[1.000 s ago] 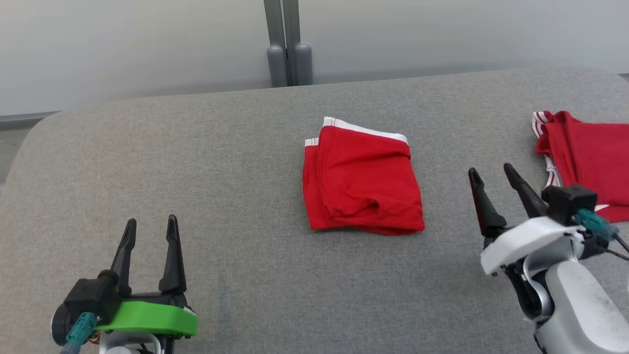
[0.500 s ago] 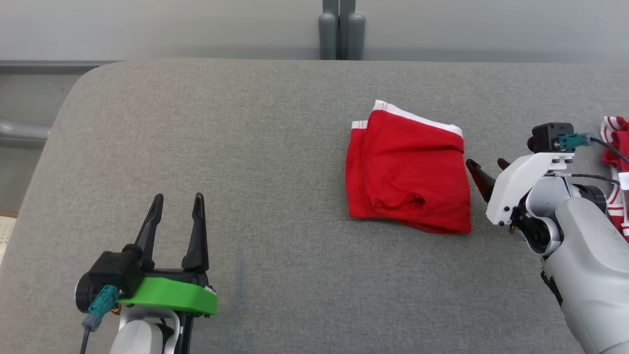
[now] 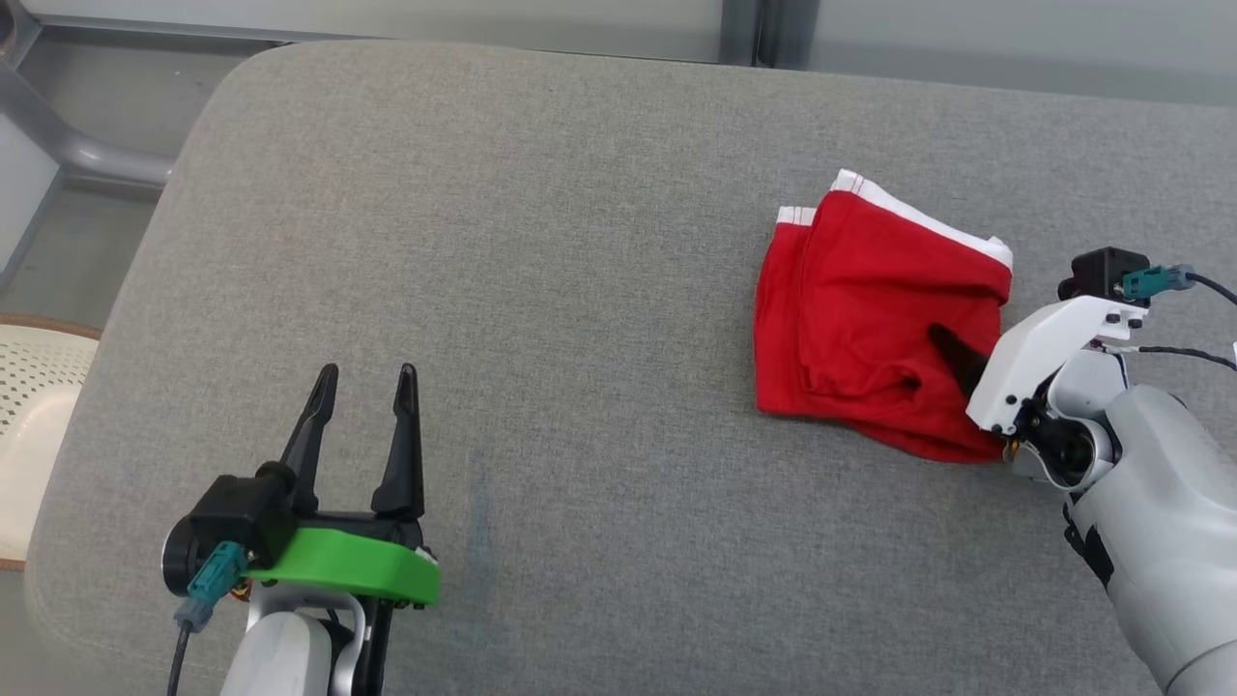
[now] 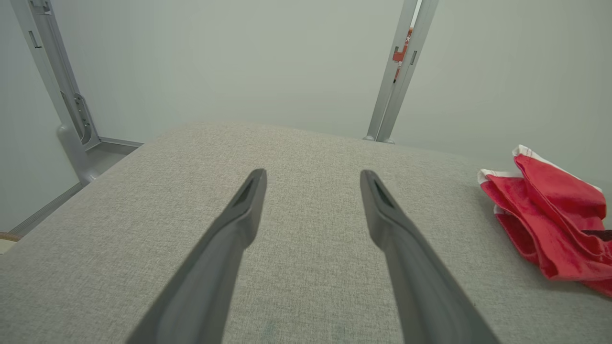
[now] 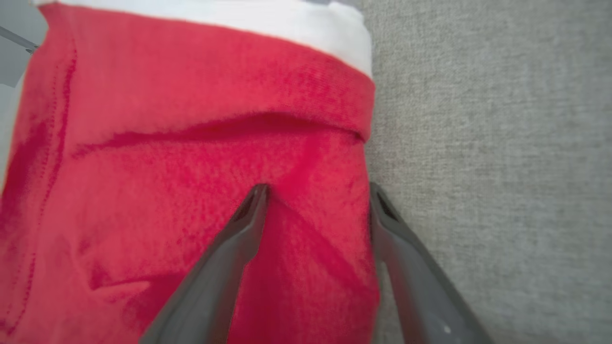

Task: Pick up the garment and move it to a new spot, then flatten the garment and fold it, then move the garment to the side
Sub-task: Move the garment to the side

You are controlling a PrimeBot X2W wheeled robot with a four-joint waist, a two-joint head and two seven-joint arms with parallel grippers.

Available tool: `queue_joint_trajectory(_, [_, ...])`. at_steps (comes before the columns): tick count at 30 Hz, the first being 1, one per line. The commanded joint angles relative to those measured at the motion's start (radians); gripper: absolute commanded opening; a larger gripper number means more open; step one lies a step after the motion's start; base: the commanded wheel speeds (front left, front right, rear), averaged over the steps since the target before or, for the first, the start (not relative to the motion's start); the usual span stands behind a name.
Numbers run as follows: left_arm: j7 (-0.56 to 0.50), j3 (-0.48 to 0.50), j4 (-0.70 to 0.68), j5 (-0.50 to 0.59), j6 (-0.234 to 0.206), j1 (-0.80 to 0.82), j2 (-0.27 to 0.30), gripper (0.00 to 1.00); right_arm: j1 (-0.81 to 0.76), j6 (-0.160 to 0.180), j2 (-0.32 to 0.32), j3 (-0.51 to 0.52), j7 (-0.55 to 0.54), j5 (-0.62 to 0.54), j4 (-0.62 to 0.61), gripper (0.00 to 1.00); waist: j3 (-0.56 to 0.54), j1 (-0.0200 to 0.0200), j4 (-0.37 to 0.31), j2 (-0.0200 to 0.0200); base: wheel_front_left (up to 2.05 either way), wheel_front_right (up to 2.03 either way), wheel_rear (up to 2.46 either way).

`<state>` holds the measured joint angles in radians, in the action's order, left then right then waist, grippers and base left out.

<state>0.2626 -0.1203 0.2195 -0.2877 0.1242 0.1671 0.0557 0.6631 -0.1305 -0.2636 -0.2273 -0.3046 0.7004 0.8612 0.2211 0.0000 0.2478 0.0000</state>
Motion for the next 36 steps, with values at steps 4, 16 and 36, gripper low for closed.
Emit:
queue_joint_trajectory(4, [0.003,0.002,0.005,0.017,0.006,0.016,-0.001,1.00,-0.016,0.000,0.012,-0.045,0.039,0.046,0.014,0.00,-0.015,0.0000,-0.012,0.0000,0.00,0.00,0.00])
queue_joint_trajectory(16, [0.003,-0.053,0.003,0.012,0.007,-0.002,0.018,1.00,-0.021,0.000,-0.041,-0.171,0.180,0.110,-0.055,0.00,-0.111,0.0000,-0.171,0.0000,0.00,0.00,0.00])
queue_joint_trajectory(36, [-0.011,-0.190,0.022,-0.011,0.007,0.026,0.028,1.00,-0.098,0.000,-0.121,-0.340,0.257,0.153,-0.203,0.00,-0.143,0.0000,-0.544,0.0000,0.00,0.00,0.00])
